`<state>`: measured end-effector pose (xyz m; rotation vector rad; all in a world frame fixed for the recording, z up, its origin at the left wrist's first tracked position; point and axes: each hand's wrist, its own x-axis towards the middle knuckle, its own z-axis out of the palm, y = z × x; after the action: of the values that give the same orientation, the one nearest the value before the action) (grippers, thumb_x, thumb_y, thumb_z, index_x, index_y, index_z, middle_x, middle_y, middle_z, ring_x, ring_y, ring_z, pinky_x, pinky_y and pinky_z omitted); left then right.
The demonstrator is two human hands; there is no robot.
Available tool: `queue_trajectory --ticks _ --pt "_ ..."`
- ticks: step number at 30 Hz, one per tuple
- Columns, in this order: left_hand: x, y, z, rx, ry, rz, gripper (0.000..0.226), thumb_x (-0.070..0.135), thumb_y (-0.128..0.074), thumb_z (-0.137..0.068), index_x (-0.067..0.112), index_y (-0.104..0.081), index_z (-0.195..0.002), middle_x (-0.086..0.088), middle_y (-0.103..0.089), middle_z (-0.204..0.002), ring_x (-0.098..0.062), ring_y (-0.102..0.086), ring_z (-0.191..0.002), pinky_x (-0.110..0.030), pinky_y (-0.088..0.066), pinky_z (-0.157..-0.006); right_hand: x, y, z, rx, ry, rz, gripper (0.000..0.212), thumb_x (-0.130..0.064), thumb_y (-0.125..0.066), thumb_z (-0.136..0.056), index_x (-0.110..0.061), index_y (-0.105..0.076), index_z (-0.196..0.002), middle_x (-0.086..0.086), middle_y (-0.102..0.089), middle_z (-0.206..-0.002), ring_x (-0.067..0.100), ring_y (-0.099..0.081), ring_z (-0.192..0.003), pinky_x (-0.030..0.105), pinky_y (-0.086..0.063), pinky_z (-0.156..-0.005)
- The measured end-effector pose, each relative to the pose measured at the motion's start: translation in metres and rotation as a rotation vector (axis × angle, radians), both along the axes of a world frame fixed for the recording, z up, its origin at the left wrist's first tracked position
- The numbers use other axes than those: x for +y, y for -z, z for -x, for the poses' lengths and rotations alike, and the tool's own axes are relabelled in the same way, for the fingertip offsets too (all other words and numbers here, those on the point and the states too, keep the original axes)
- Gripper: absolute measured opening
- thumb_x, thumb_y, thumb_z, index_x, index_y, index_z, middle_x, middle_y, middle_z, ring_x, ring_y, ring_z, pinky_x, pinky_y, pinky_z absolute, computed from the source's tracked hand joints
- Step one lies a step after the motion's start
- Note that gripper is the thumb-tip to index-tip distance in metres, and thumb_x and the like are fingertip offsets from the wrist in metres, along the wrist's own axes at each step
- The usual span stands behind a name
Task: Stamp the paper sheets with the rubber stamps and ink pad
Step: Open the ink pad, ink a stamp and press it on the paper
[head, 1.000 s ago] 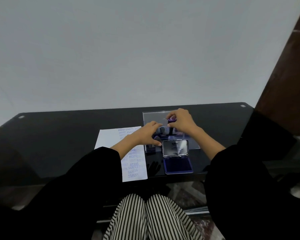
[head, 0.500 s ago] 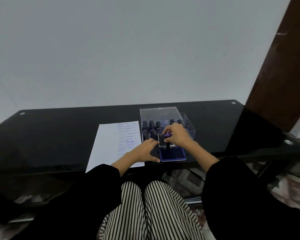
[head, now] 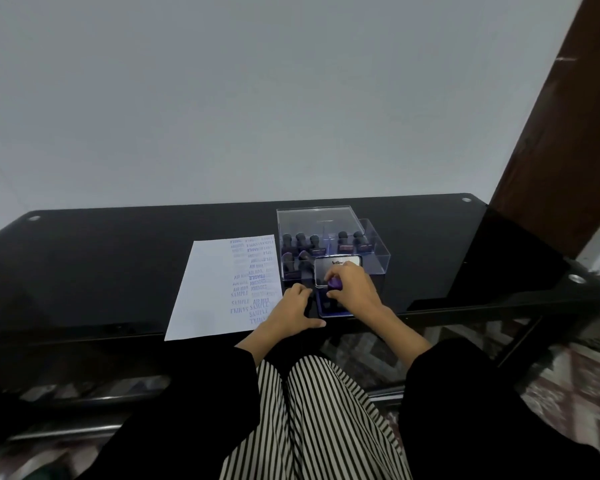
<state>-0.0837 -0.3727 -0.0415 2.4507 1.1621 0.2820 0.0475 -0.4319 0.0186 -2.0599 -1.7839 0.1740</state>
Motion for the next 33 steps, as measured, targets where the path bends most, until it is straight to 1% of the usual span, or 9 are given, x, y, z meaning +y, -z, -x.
queue_trajectory --ticks 4,11,14,16,18,20,24,29,33 --pt "-0.001 0.007 0.000 -0.004 -0.006 -0.036 0.084 0.046 -0.067 -0.079 0.004 -0.031 -0.142 -0.008 -0.032 -0.142 -0.021 -0.030 -0.131 -0.027 -0.030 -0.107 0.000 0.007 0.000 -0.025 -0.011 -0.025 0.032 -0.013 -0.070 -0.081 -0.013 -0.062 -0.112 0.007 -0.059 -0.115 0.023 -0.057 -0.105 0.030 -0.046 -0.084" --pt "-0.002 0.011 -0.004 -0.023 -0.088 -0.096 0.082 0.058 -0.066 -0.074 0.013 -0.040 -0.138 -0.002 -0.039 -0.134 -0.017 -0.035 -0.125 -0.031 -0.042 -0.097 0.002 0.016 0.001 0.027 -0.003 -0.033 0.030 -0.007 -0.064 -0.085 -0.011 -0.060 -0.115 0.008 -0.055 -0.115 0.022 -0.057 -0.102 0.030 -0.047 -0.084" --pt "-0.003 0.013 -0.006 -0.050 -0.123 -0.109 0.075 0.058 -0.066 -0.073 0.017 -0.047 -0.133 -0.001 -0.041 -0.130 -0.015 -0.037 -0.122 -0.030 -0.043 -0.091 0.000 0.021 0.001 0.071 0.003 -0.068 0.033 -0.003 -0.062 -0.086 -0.010 -0.061 -0.118 0.007 -0.053 -0.114 0.016 -0.056 -0.098 0.015 -0.039 -0.079" --pt "-0.003 0.013 -0.007 -0.059 -0.140 -0.113 0.072 0.057 -0.067 -0.073 0.018 -0.050 -0.131 0.000 -0.042 -0.129 -0.015 -0.038 -0.121 -0.029 -0.043 -0.088 0.000 0.021 0.001 0.079 0.000 -0.070 0.035 -0.001 -0.061 -0.086 -0.010 -0.060 -0.120 0.007 -0.052 -0.115 0.008 -0.050 -0.088 0.006 -0.031 -0.072" --pt "-0.002 0.013 -0.008 -0.057 -0.155 -0.122 0.072 0.058 -0.067 -0.072 0.018 -0.051 -0.130 0.001 -0.042 -0.128 -0.014 -0.038 -0.120 -0.029 -0.043 -0.087 0.002 0.021 0.001 0.087 0.003 -0.061 0.035 -0.001 -0.060 -0.087 -0.011 -0.060 -0.120 0.006 -0.051 -0.115 0.004 -0.045 -0.084 0.005 -0.030 -0.071" --pt "-0.002 0.013 -0.008 -0.060 -0.165 -0.136 0.072 0.059 -0.067 -0.072 0.018 -0.052 -0.129 0.002 -0.044 -0.128 -0.013 -0.039 -0.120 -0.028 -0.043 -0.086 0.003 0.021 0.001 0.091 0.004 -0.048 0.033 0.000 -0.060 -0.087 -0.011 -0.060 -0.119 0.006 -0.051 -0.115 0.005 -0.046 -0.086 0.003 -0.032 -0.070" --pt "-0.004 0.014 -0.008 -0.082 -0.186 -0.154 0.070 0.059 -0.067 -0.071 0.018 -0.054 -0.127 0.003 -0.046 -0.127 -0.012 -0.040 -0.119 -0.027 -0.042 -0.085 0.003 0.022 0.002 0.081 -0.021 -0.040 0.033 0.005 -0.059 -0.086 -0.009 -0.061 -0.116 0.007 -0.050 -0.112 0.005 -0.044 -0.083 -0.006 -0.032 -0.058" --pt "-0.005 0.014 -0.011 -0.082 -0.214 -0.169 0.070 0.061 -0.066 -0.071 0.018 -0.055 -0.126 0.005 -0.047 -0.126 -0.011 -0.041 -0.118 -0.025 -0.041 -0.083 0.007 0.020 -0.001 0.070 -0.006 -0.031 0.030 0.002 -0.060 -0.086 -0.010 -0.062 -0.113 0.007 -0.051 -0.107 0.005 -0.043 -0.081 0.005 -0.028 -0.069" --pt "-0.004 0.014 -0.011 -0.063 -0.211 -0.175 0.071 0.062 -0.064 -0.072 0.018 -0.055 -0.127 0.005 -0.047 -0.128 -0.011 -0.040 -0.120 -0.026 -0.042 -0.084 0.008 0.018 -0.001 0.065 0.001 -0.026 0.030 0.000 -0.063 -0.085 -0.011 -0.063 -0.112 0.007 -0.052 -0.107 0.006 -0.044 -0.085 0.012 -0.034 -0.073"
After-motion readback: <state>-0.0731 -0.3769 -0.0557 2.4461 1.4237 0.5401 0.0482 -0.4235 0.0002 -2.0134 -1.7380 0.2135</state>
